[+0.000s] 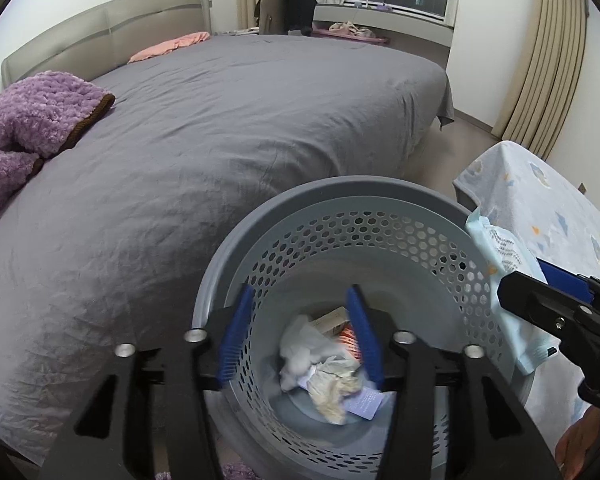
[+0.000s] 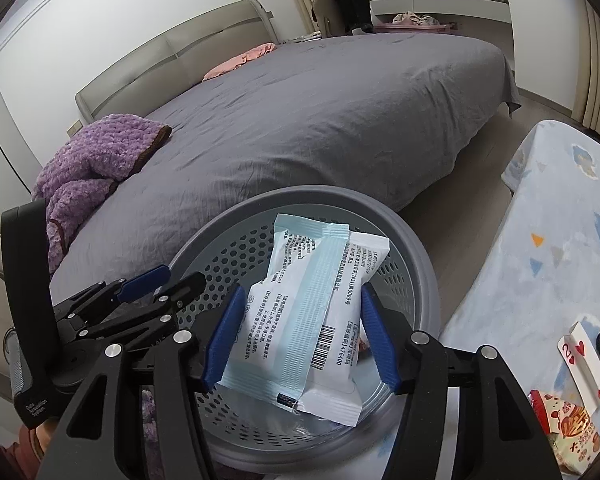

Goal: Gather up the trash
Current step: 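Carry the glove and wipe pack over the basket and release both, then move both open tools back over the snack wrapper and playing card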

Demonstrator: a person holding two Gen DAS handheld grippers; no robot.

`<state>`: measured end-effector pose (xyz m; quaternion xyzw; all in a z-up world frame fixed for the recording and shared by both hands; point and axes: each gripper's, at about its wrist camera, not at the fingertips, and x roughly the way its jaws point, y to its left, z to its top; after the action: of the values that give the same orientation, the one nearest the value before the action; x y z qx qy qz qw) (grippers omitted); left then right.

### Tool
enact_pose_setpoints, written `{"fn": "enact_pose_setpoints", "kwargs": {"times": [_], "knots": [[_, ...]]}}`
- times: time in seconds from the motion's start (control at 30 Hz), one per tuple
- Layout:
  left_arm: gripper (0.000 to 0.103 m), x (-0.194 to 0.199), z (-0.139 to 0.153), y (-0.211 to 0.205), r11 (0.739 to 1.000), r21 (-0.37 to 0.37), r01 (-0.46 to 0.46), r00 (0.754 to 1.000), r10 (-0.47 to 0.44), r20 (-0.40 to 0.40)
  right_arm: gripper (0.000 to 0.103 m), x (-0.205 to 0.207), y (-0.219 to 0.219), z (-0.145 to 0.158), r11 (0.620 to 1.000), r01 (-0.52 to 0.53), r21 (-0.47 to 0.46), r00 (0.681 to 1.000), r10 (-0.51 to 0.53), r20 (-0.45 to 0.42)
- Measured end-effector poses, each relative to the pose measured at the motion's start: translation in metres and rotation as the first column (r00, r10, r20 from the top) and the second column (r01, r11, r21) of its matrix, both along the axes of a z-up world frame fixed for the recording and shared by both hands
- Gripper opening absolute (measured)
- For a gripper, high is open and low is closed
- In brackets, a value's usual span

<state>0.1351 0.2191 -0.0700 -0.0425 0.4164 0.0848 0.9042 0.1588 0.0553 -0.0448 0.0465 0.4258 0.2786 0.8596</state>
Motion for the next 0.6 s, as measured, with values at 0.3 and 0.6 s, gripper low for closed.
{"fn": "enact_pose_setpoints", "kwargs": {"times": [0.3, 0.6], "knots": [[0.065, 0.0000, -0.0006, 0.0037, 1.000, -0.004, -0.013, 1.000, 0.013, -0.003, 0.069, -0.0020, -0.0064, -0.0032, 1.000, 0.028, -0.003, 1.000, -0.028, 0.001], [0.067, 0.0011, -0.0021, 0.0026, 1.000, -0.003, -0.014, 1.000, 0.014, -0.008, 0.069, -0.0036, -0.0095, -0.0063, 0.999, 0.040, -0.004, 0.999, -0.040, -0.008]]}}
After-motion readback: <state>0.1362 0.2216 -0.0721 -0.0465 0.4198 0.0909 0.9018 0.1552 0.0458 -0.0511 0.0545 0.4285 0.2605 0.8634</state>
